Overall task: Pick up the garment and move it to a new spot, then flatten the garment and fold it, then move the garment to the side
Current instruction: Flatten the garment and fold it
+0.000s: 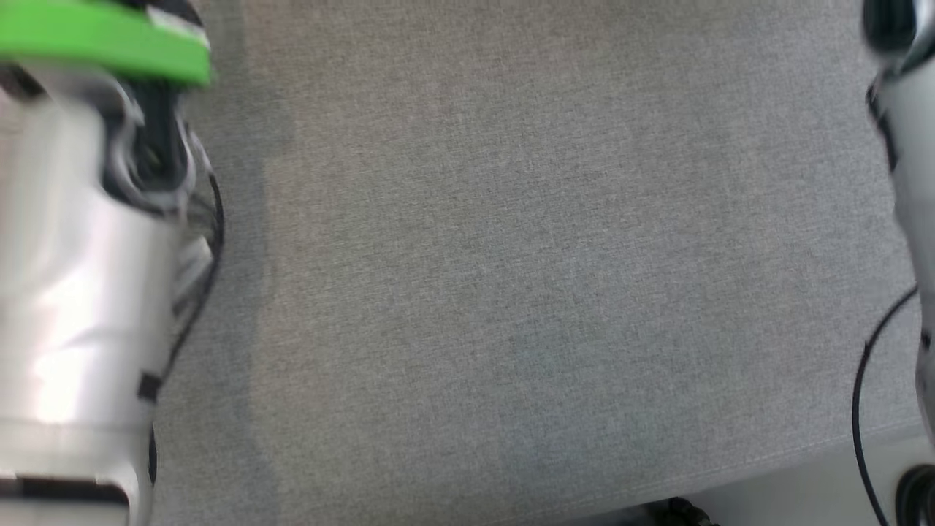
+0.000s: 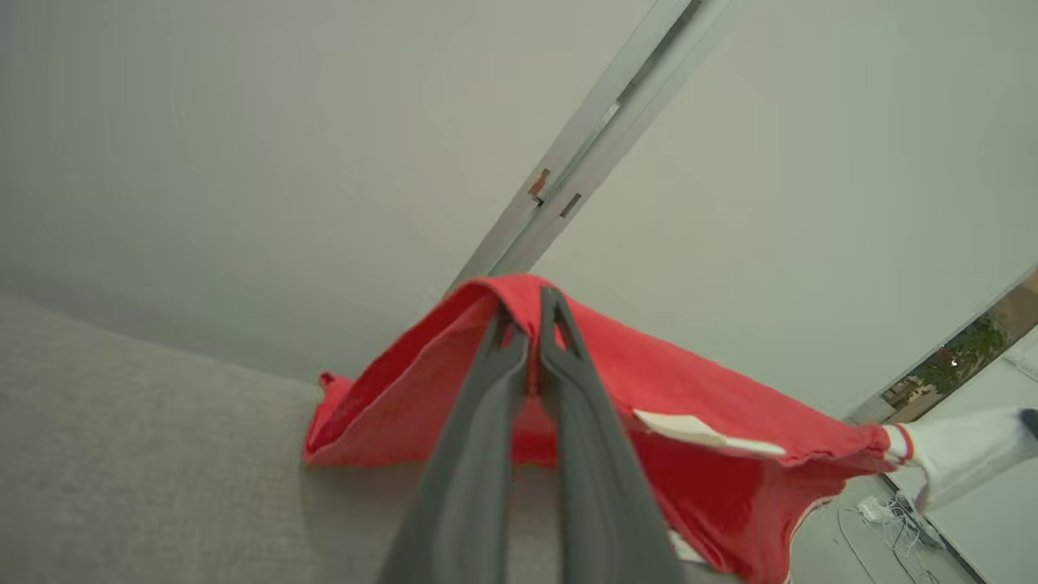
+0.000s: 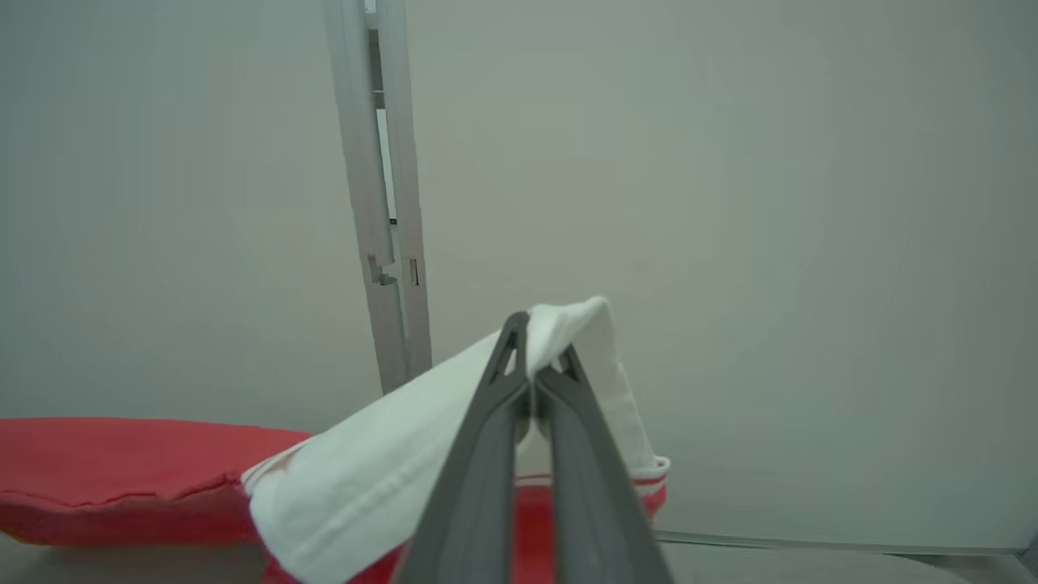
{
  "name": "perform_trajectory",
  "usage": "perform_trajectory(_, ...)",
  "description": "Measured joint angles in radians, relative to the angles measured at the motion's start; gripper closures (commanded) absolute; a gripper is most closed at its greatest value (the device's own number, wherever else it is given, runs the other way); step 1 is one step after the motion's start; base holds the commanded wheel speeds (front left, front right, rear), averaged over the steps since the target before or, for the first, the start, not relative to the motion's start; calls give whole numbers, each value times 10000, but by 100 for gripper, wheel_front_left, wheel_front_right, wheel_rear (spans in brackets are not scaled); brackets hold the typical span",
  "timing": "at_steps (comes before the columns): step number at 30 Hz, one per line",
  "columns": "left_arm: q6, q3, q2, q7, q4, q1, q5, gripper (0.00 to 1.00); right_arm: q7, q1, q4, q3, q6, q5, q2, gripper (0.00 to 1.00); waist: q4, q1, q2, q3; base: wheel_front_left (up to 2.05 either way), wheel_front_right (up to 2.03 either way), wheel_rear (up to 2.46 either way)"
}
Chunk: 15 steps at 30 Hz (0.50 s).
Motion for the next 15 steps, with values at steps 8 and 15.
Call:
perform_trajectory(8, -2, -1615, 370, 107, -190, 3359, -313, 100, 2566, 4244, -1243, -67, 0, 1647, -773, 100, 317, 0, 0, -914, 0, 0, 0)
perform_trajectory(15, 15, -2309, 656, 349, -470, 5357, -337, 100, 5189, 7790, -3417, -1950, 0, 1340, -121, 100, 561, 0, 0, -1970, 0, 0, 0)
